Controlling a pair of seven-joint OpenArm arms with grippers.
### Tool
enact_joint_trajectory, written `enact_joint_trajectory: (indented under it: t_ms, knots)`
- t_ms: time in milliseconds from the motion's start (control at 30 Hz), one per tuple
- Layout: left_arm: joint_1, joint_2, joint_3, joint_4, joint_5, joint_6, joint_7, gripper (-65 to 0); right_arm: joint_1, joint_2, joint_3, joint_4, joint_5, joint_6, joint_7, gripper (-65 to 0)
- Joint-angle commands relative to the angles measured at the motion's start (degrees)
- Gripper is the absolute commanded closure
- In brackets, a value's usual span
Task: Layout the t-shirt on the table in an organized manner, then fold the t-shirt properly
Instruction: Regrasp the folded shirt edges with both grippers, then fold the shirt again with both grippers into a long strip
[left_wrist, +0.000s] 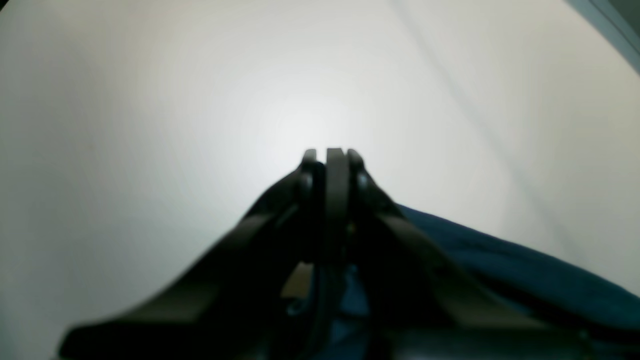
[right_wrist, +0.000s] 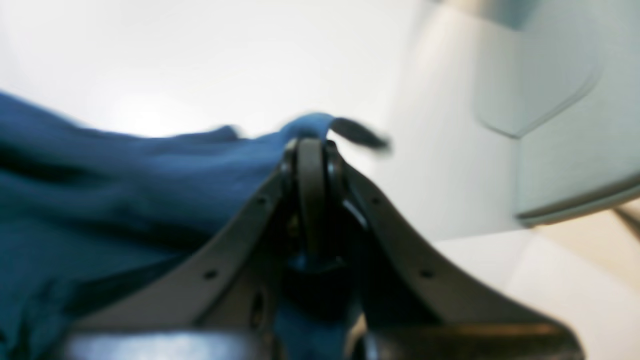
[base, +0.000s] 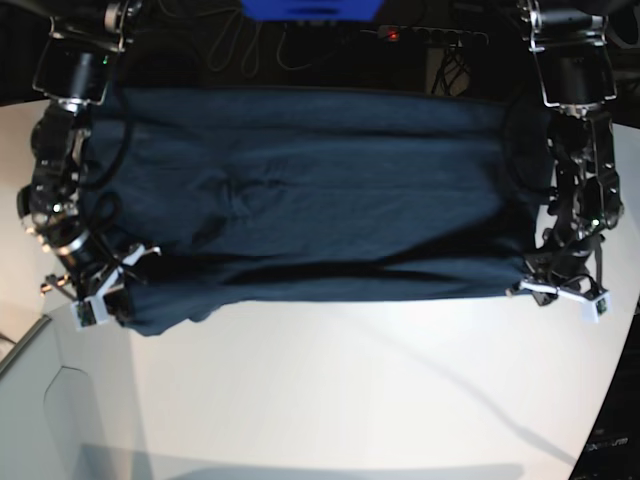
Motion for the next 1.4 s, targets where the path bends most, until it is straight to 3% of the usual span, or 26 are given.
enact_joint_trajectory:
  t_ms: [0, 233, 467, 867, 1367]
  knots:
    - [-0.6, -0.9, -0.3, 1.1, -0.1, -0.1, -1.4, 0.0, -0.1, 0.4, 0.6, 1.5, 0.8, 0.7, 1.6, 0.0]
    - [3.6, -0.4, -6.0, 4.7, -0.2, -0.1, -1.4, 0.0, -9.5, -1.9, 3.1, 9.3, 0.8, 0.7, 1.7, 0.0]
    - [11.0, -0.4, -6.9, 8.7, -0.2, -0.1, -1.4, 0.0, -19.3, -2.0, 2.7, 13.9, 0.8, 0.7, 1.7, 0.0]
    - [17.0, 3.6, -11.1, 16.4, -0.2, -0.2, -1.4, 0.0, -23.3, -1.8, 3.1, 13.7, 0.8, 0.7, 1.7, 0.0]
    - [20.9, 3.2, -11.1, 17.1, 0.0, -0.2, -1.5, 0.0, -25.5, -1.6, 3.1, 12.0, 0.8, 0.7, 1.7, 0.0]
